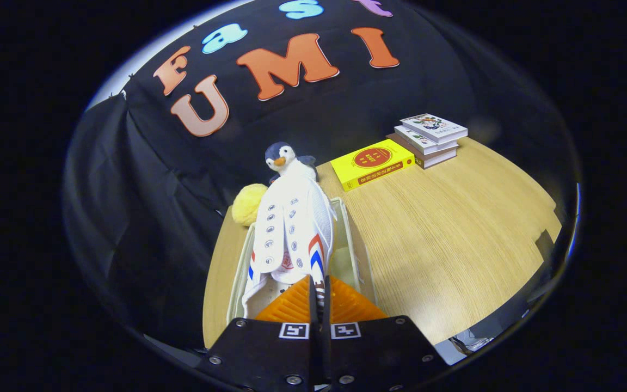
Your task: Open the storage box then place both shoes into the box .Put the left shoe in first, then the right shoe, with the right side of both shoes facing outward in a uniform manner.
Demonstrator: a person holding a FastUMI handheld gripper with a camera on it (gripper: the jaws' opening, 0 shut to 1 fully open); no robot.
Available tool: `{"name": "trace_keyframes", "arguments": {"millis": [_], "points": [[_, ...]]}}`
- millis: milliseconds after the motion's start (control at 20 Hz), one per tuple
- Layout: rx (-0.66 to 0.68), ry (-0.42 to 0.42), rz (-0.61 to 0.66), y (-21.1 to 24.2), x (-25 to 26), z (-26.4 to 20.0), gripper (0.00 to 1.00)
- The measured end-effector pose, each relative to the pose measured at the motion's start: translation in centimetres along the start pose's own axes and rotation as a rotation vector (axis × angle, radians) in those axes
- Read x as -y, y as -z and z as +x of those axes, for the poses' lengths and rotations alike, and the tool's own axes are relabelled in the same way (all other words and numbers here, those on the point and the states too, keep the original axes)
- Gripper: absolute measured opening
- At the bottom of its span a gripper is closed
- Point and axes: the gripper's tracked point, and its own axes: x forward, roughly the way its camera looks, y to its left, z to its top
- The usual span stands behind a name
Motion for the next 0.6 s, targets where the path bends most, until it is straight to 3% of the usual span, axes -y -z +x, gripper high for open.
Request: {"name": "trace_keyframes", "arguments": {"millis": [400,450,500,550,600], "points": [[-0.077,0.15,-0.088,3.4,0.7,2.5,0.04],[-0.074,0.13,-0.099,3.4,0.2,2.7,0.11],[-0.057,0.101,-0.1,3.1,-0.8,2.5,0.3],[-0.045,0.085,-0.111,2.6,-1.2,2.4,0.4],[-0.033,0.074,-0.124,2.0,-1.5,2.0,0.67]]}}
